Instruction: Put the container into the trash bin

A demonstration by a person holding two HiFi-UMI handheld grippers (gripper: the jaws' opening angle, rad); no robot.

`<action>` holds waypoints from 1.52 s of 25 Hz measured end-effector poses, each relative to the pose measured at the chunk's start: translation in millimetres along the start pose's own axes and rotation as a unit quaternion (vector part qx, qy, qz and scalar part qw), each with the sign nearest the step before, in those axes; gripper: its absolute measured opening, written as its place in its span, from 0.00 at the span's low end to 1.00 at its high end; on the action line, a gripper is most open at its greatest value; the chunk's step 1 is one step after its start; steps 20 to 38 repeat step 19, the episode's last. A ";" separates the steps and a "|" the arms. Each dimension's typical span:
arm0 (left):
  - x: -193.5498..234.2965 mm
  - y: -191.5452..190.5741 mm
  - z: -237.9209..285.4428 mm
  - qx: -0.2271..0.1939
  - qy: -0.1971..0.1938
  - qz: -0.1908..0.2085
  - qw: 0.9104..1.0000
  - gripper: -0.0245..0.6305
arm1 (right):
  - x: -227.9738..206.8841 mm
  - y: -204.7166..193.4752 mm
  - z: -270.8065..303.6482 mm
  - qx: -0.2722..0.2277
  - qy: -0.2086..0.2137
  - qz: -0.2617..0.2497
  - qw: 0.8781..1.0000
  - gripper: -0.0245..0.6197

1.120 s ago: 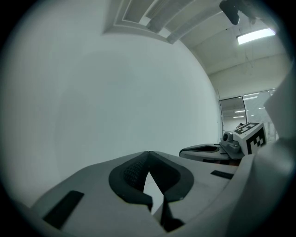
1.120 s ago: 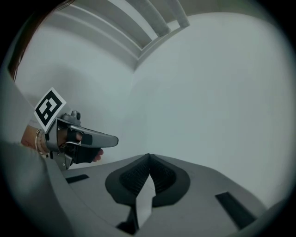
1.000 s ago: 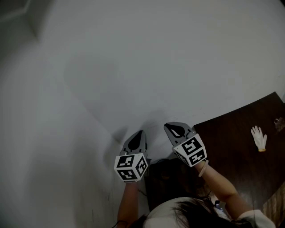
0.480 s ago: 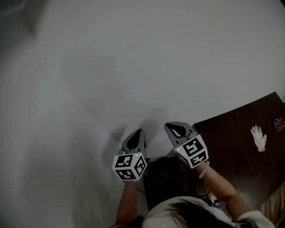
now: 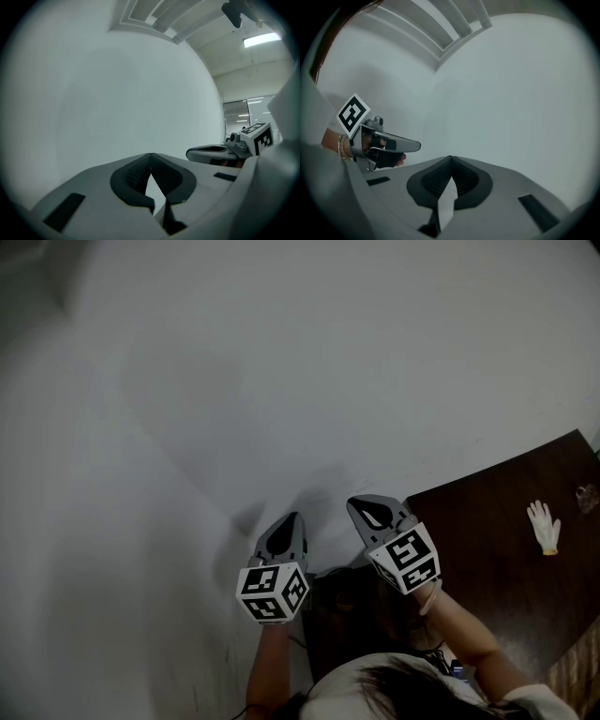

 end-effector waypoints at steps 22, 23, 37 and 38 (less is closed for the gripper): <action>8.6 -3.7 2.3 0.000 -0.002 -0.005 1.000 0.07 | 5.2 -0.8 7.4 -0.002 0.004 0.004 1.000 0.05; 8.6 -3.7 2.3 0.000 -0.002 -0.005 1.000 0.07 | 5.2 -0.8 7.4 -0.002 0.004 0.004 1.000 0.05; 8.6 -3.7 2.3 0.000 -0.002 -0.005 1.000 0.07 | 5.2 -0.8 7.4 -0.002 0.004 0.004 1.000 0.05; 8.6 -3.7 2.3 0.000 -0.002 -0.005 1.000 0.07 | 5.2 -0.8 7.4 -0.002 0.004 0.004 1.000 0.05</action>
Point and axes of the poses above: the fingertips, and each gripper's own axes: z forward along the fingers, x to its left, y out of its top, the point moved 3 cm from there along -z, backward along the fingers, and after that the axes turned 10 degrees about -y, right-handed, at the moved point
